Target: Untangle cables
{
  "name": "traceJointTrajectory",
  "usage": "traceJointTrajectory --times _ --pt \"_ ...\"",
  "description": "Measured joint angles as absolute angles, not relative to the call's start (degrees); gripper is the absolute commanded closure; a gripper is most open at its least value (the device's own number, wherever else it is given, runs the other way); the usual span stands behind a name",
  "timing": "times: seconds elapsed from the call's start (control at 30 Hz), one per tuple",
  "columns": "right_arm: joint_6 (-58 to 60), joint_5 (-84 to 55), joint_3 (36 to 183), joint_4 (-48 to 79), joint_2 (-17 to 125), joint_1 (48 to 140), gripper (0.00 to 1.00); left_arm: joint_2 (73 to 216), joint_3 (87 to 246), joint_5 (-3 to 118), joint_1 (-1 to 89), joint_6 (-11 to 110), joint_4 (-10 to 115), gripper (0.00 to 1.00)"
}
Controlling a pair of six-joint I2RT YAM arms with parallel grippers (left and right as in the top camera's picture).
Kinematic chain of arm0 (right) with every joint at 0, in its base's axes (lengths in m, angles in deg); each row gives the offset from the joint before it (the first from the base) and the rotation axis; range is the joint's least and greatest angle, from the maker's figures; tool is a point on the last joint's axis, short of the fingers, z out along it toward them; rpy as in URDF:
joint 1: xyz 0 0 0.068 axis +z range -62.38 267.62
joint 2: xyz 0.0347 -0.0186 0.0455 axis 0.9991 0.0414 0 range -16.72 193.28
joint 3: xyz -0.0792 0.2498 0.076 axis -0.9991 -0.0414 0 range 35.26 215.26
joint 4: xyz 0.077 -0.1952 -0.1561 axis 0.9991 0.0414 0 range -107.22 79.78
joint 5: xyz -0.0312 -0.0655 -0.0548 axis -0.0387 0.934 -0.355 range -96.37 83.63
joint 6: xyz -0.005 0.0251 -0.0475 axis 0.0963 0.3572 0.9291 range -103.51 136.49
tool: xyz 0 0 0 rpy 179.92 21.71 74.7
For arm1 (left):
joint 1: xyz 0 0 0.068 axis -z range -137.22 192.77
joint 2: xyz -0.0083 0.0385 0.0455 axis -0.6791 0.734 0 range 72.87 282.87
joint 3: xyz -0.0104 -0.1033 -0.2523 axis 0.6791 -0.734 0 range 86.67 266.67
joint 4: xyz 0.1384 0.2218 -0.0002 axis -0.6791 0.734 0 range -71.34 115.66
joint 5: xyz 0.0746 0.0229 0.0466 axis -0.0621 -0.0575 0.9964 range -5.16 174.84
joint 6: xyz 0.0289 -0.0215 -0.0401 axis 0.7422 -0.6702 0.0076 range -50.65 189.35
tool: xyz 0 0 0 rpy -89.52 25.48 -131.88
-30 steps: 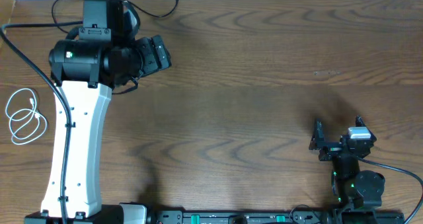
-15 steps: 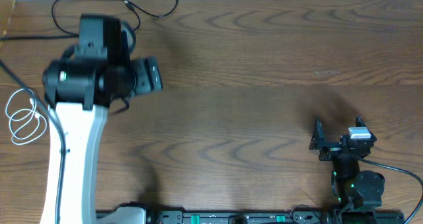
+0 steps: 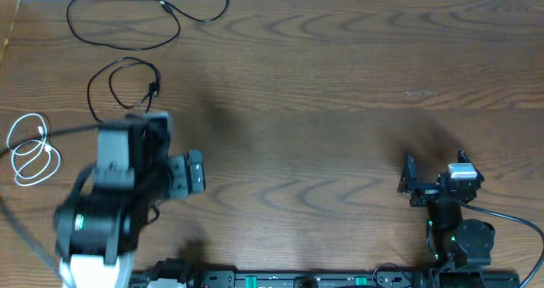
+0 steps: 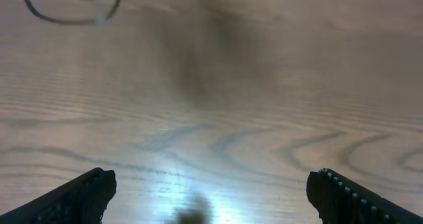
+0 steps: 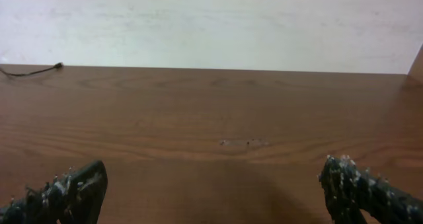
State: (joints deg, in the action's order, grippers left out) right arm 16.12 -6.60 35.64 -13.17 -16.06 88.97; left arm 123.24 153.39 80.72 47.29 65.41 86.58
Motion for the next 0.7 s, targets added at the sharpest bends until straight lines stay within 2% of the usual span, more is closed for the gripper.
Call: traceJointTrajectory --times 0.3,0.7 --pt "16.12 -6.58 35.64 -13.17 -16.03 88.97 0.01 101.23 146.20 80.65 47.27 65.78 86.79 0.02" --pt "16.10 -6.60 35.64 -13.15 -16.03 88.97 0.01 93.47 137.24 80.50 47.27 65.78 83.97 0.02"
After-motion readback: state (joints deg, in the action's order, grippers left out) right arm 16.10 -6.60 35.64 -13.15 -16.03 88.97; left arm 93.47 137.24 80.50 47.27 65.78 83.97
